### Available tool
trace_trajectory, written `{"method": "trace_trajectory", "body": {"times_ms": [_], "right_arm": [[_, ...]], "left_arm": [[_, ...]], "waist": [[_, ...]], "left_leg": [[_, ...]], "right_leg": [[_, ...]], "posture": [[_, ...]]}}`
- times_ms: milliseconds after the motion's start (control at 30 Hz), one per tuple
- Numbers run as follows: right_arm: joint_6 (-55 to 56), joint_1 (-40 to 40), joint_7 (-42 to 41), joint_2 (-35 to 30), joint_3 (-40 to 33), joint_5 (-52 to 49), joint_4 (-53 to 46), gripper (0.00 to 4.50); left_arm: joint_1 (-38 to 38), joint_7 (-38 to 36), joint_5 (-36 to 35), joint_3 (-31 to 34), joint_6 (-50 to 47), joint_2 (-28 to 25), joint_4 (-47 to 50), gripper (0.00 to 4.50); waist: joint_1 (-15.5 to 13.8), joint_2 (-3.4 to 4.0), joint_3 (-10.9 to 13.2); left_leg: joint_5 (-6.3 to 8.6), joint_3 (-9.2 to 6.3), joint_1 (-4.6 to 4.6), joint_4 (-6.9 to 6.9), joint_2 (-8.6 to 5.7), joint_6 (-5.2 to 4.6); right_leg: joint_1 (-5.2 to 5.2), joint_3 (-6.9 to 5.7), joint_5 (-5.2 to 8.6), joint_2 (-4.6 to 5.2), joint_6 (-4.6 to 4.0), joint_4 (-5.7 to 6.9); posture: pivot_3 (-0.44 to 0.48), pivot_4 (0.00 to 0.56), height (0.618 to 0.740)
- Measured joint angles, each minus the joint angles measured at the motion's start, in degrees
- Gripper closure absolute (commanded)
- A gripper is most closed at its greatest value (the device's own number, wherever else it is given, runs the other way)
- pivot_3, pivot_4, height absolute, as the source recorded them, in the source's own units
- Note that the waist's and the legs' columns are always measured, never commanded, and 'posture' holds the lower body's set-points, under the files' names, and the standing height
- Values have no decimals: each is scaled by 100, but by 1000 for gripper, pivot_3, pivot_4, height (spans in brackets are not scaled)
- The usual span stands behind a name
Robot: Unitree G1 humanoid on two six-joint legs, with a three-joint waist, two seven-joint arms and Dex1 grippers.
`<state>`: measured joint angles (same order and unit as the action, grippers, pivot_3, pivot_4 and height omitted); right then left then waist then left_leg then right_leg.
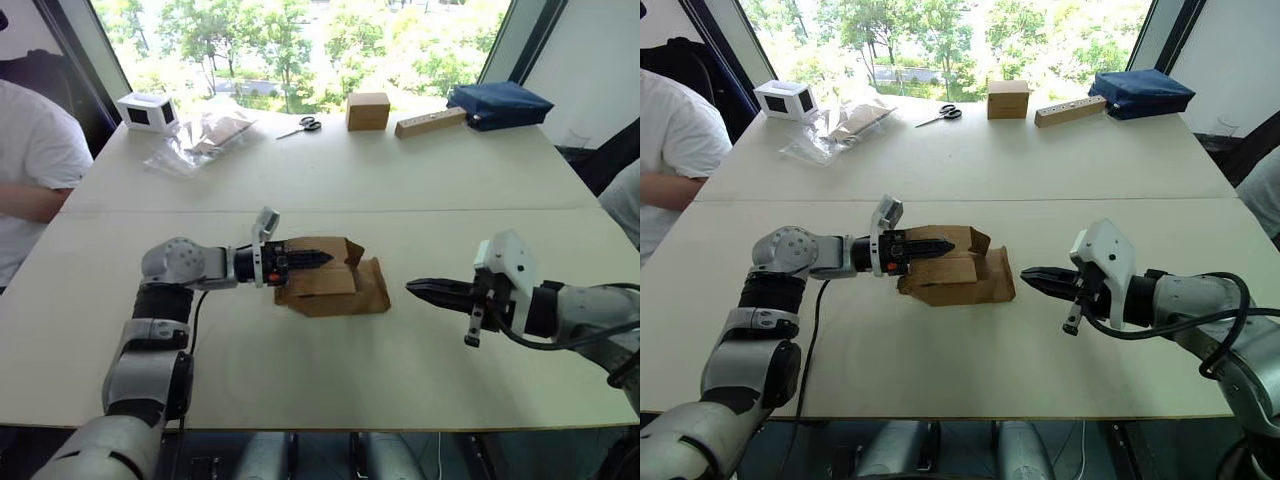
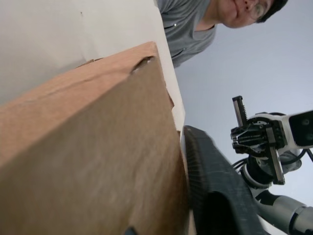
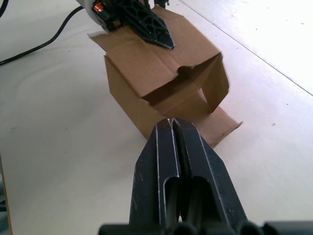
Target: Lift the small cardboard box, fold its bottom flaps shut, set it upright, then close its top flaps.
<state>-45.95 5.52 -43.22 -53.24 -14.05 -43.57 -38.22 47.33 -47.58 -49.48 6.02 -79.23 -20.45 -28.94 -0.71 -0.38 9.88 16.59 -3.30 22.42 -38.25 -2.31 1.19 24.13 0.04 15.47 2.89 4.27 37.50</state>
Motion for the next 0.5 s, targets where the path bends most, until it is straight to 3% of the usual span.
{"method": "trace_trajectory", "body": {"times_ms": [167,300,500], "right_arm": [[107,361,318,385,195,140,110,4500],[519,1270,1043,1239,870,927,736,4500],[878,1799,1344,1852,1639,1683,1396,4500]], "left_arm": [[-139,-47,-103,168,-254,-98,450,4464],[-415,-177,-383,278,-390,-224,1357,4464],[-545,-116,-588,476,-545,-262,1723,4464]], "waist": [[26,-1,-1],[49,-3,-2],[14,-2,-2]], "left_leg": [[-2,0,-1,0,2,4],[-14,2,0,0,0,25],[-15,1,0,0,-2,26]], "right_leg": [[2,1,0,-1,0,1],[21,7,0,1,-1,30],[24,6,0,1,-1,38]], "posture": [[0,150,740],[0,150,740],[0,150,740]]}}
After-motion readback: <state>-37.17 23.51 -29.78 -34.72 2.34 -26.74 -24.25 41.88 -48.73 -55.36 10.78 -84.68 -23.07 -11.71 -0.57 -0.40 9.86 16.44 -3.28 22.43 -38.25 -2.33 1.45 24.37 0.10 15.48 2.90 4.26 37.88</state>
